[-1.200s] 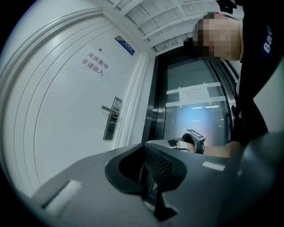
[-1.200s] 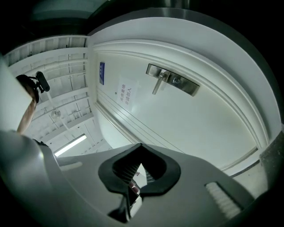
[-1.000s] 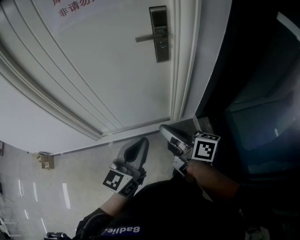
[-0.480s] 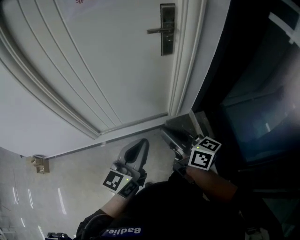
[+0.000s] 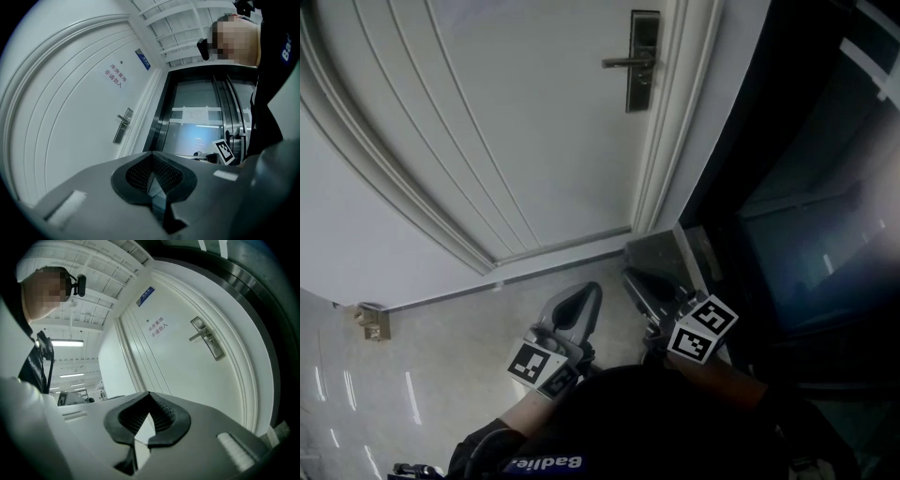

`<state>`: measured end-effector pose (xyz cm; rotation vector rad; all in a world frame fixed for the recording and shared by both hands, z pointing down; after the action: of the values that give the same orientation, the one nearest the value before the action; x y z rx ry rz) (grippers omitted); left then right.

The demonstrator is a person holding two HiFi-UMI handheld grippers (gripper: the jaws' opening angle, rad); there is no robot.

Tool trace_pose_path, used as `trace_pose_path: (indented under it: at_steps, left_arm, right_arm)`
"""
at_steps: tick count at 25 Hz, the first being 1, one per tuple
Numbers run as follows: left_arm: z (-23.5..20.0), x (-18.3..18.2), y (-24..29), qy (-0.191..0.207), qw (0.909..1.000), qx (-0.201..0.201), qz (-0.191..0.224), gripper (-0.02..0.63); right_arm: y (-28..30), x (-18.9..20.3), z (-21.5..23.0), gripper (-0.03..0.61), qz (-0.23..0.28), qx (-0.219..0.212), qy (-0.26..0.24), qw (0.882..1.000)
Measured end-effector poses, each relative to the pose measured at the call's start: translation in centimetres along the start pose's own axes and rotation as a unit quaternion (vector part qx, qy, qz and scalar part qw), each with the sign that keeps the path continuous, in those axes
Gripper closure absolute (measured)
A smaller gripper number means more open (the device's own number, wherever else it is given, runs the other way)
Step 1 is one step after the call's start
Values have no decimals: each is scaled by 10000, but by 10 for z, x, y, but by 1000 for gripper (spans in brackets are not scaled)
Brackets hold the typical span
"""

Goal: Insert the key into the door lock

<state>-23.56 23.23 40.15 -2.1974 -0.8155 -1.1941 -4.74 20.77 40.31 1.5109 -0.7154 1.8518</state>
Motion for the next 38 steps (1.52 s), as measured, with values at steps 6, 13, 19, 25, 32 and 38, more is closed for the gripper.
trace_pose_path:
  at_steps: [6, 13, 19, 25, 32, 38]
  left_arm:
    - [21, -7, 20, 180, 9998, -117, 38, 594]
    - [43, -2, 39, 347, 9992, -176, -49, 594]
    - [60, 8, 44, 390, 9990, -167, -148, 594]
    - [66, 18, 42, 392, 9988, -214, -187, 594]
    - [68, 24, 39, 387, 9987, -277, -186, 594]
    - [69, 24, 35, 404, 9986, -314, -146, 594]
  right_arm:
    - [-10, -5, 3, 577, 63, -365, -346, 9987]
    - [-28, -9, 14, 577, 132, -510, -687, 9962]
    - [-39, -14, 11, 575, 182, -575, -1162, 9914]
    - [-50, -11, 13, 577, 168, -512, -1353, 9893]
    - [-53, -6, 10, 577, 103, -614, -1439, 9876]
    - [-52, -4, 6, 577, 39, -657, -1406, 9879]
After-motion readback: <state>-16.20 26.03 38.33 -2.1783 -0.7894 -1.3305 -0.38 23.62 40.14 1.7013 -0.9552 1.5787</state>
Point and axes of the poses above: the fingertips, and each gripper's own axes: y forward along the fingers, z to its right, x out of its underside, the point moved 9 cm from there along -y, backward along the fingers, and after that the axes turned 12 degrees about -y, right-handed, at the moved point
